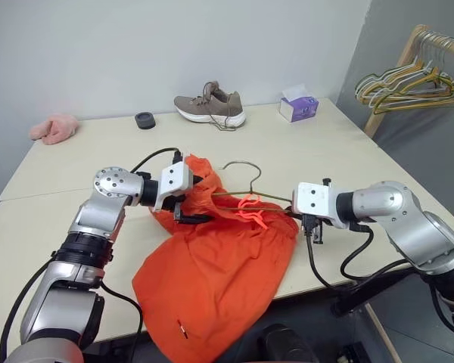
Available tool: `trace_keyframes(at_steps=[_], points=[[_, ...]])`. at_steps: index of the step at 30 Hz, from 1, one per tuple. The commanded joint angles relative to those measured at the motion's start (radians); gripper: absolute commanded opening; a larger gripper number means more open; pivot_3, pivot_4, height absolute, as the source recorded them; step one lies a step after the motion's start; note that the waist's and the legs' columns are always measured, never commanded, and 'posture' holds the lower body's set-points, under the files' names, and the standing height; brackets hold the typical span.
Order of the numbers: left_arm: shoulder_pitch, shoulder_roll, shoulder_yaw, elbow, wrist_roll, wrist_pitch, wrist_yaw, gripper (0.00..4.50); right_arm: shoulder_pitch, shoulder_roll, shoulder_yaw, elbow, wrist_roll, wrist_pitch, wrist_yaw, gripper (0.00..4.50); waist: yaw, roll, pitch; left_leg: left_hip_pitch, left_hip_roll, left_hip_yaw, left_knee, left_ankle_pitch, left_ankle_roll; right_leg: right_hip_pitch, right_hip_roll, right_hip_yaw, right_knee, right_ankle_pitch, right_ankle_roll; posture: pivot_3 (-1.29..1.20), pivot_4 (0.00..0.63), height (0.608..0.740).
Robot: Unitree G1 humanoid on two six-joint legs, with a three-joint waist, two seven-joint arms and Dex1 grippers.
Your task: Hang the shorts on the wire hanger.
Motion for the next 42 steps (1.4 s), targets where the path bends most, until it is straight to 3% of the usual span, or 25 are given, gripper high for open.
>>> trace_keyframes(at_steps=[1,2,15,22,25,33,36,42], points=[[-0.014,-0.009,0.003,-0.038,-0.015,0.006,-0.007,4.11,-0.037,0.006,-0.013,-0.033,-0.011,-0.023,0.02,0.0,0.0,0.0,0.0,0.0,0.0,0.0,0.0,0.0,0.0,0.0,0.0,0.0,0.0,0.0,0.0,-0.25,0.009,0.74],[-0.013,-0.01,0.004,-0.042,-0.018,0.01,-0.007,3.96,-0.037,0.007,-0.013,-0.033,-0.014,-0.025,0.023,0.0,0.0,0.0,0.0,0.0,0.0,0.0,0.0,0.0,0.0,0.0,0.0,0.0,0.0,0.0,0.0,-0.25,0.009,0.74],[0.027,-0.016,0.007,-0.143,-0.033,0.086,-0.01,0.02,-0.032,0.017,0.03,-0.016,-0.104,-0.088,0.061,0.0,-0.004,0.0,-0.001,0.0,0.0,0.0,0.001,0.0,0.0,0.0,0.0,0.0,0.001,0.0,0.0,-0.24,0.003,0.74],[0.046,-0.009,0.01,-0.167,-0.031,0.114,-0.02,0.02,-0.022,0.019,0.031,0.016,-0.15,-0.194,0.079,0.0,-0.007,0.0,-0.001,0.0,0.0,0.0,0.002,0.0,0.0,0.001,0.0,0.0,0.001,0.0,0.0,-0.24,0.006,0.74],[0.059,0.01,0.014,-0.153,-0.016,0.119,-0.017,0.0,0.015,-0.034,-0.025,0.075,-0.172,-0.245,0.067,0.74,-0.006,0.0,-0.001,0.0,0.0,-0.001,0.002,0.0,0.0,0.001,0.0,-0.001,0.001,0.0,0.0,-0.24,0.01,0.74],[0.088,0.029,0.025,-0.152,-0.012,0.134,0.024,0.0,0.192,-0.133,-0.184,0.083,-0.109,-0.13,0.071,3.5,-0.001,0.0,-0.001,0.0,0.0,-0.001,0.003,0.0,0.0,0.001,-0.001,-0.001,0.001,0.0,0.0,-0.25,0.02,0.74],[0.097,0.034,0.027,-0.152,-0.013,0.139,0.037,0.0,0.295,-0.023,-0.277,0.031,-0.018,0.082,-0.007,4.48,-0.004,-0.001,-0.002,0.001,0.001,-0.001,0.003,0.0,0.0,0.002,0.0,-0.001,0.002,0.0,0.0,-0.26,0.024,0.74],[0.088,0.034,0.04,-0.148,-0.03,0.159,0.054,0.0,0.329,0.329,-0.377,-0.043,0.098,0.416,-0.235,4.48,-0.018,-0.001,-0.002,0.001,0.001,-0.002,0.007,0.0,0.0,0.001,0.001,0.0,0.008,-0.001,0.002,-0.26,0.025,0.74]])
